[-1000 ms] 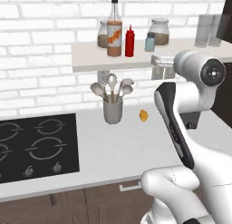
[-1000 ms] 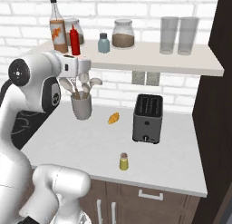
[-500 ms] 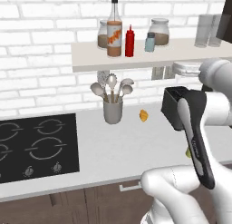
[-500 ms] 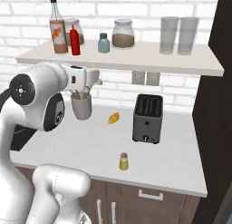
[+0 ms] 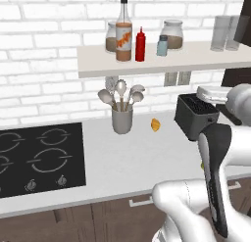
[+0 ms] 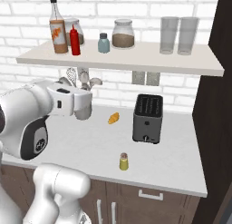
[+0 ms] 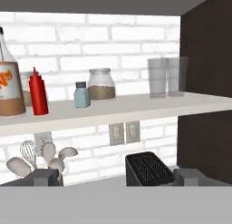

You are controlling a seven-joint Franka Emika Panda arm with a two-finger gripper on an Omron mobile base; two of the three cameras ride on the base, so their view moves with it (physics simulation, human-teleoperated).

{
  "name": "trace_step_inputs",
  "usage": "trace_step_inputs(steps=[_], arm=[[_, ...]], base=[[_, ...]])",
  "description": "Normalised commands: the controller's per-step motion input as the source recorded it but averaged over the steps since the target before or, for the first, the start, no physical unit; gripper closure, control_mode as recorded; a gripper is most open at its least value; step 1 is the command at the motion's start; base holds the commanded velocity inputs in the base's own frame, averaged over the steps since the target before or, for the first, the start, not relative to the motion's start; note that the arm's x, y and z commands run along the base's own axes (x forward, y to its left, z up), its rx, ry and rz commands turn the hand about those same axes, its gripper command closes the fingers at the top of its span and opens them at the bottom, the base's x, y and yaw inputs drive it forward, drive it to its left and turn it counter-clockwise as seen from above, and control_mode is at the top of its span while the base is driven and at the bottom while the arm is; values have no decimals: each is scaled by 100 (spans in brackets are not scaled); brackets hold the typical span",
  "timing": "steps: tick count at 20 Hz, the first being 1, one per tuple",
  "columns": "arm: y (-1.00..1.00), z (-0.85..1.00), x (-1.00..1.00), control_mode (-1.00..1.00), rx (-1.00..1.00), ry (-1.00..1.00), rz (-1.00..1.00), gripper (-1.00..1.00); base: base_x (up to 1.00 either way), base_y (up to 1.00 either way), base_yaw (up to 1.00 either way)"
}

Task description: Put the shaker and condiment bottle from the counter next to their counterparts in the cabinet.

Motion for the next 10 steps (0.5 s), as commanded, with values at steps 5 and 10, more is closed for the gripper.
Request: trace_step_inputs(steps=[5,10], arm=[[0,-49,-40,-100,0,0,-51,-100],[0,-47,-13,-100,0,0,-53,-100]], base=[[0,0,0],[0,0,0]])
